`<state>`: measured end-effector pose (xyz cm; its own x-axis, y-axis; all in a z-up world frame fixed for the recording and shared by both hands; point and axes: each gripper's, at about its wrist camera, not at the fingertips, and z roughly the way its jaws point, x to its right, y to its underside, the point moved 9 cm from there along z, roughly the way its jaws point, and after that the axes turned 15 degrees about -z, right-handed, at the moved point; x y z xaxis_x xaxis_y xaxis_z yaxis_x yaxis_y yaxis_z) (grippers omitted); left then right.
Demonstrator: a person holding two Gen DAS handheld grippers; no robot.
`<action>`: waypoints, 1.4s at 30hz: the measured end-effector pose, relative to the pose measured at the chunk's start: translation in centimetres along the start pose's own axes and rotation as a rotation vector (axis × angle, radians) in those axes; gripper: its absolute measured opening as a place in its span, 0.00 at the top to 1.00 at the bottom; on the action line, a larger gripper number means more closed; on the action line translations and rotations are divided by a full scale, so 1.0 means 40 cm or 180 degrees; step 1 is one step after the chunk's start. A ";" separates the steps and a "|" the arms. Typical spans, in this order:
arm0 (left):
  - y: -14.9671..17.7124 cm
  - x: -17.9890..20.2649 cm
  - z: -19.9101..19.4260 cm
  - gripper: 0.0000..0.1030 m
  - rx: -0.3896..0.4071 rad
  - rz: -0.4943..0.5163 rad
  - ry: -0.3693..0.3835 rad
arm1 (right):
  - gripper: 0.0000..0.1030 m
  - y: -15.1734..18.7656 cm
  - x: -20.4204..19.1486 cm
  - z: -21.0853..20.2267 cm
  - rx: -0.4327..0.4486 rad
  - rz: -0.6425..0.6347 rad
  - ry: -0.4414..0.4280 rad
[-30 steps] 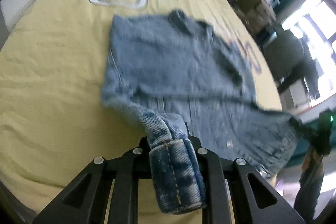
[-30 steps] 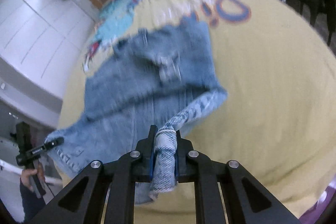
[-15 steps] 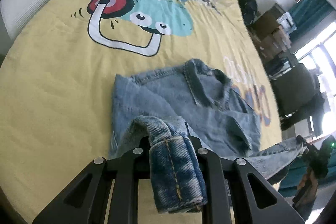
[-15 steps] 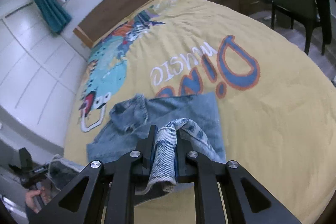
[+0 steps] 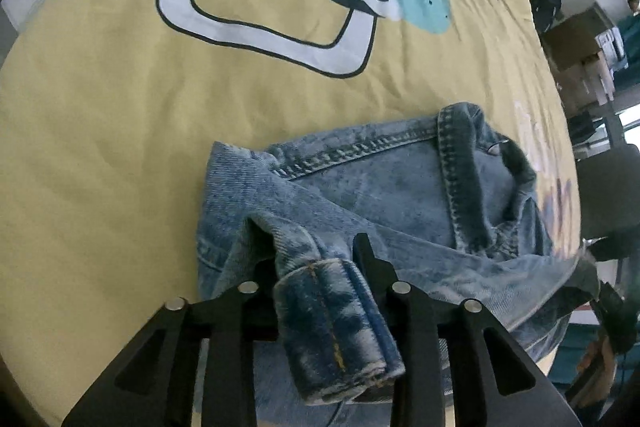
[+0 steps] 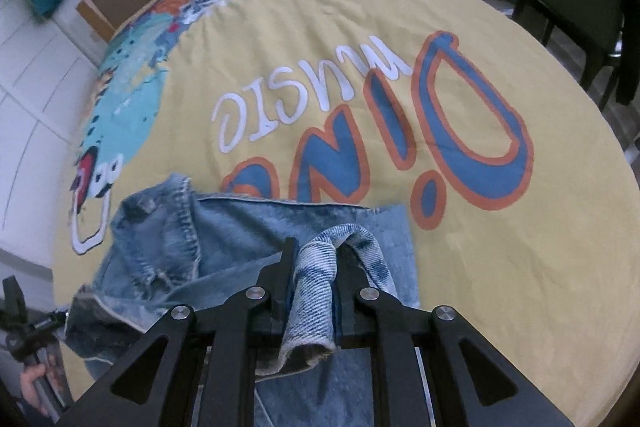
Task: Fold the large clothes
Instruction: 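Grasp the jacket hem with both grippers and lift it, then fold the held hem up toward the collar and release both grippers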
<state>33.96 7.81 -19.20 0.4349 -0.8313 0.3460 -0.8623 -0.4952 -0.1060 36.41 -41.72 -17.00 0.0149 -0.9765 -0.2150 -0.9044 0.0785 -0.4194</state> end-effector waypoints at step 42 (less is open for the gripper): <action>0.345 0.094 0.100 0.01 0.0513 0.1269 -0.0479 | 0.09 0.336 -0.253 0.080 -0.0157 -0.1577 0.0442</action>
<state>24.74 -3.14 -23.10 0.1203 -0.9865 0.1108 -0.9238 -0.1521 -0.3514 25.46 -30.12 -23.29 0.3929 -0.9118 0.1196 -0.8222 -0.4065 -0.3984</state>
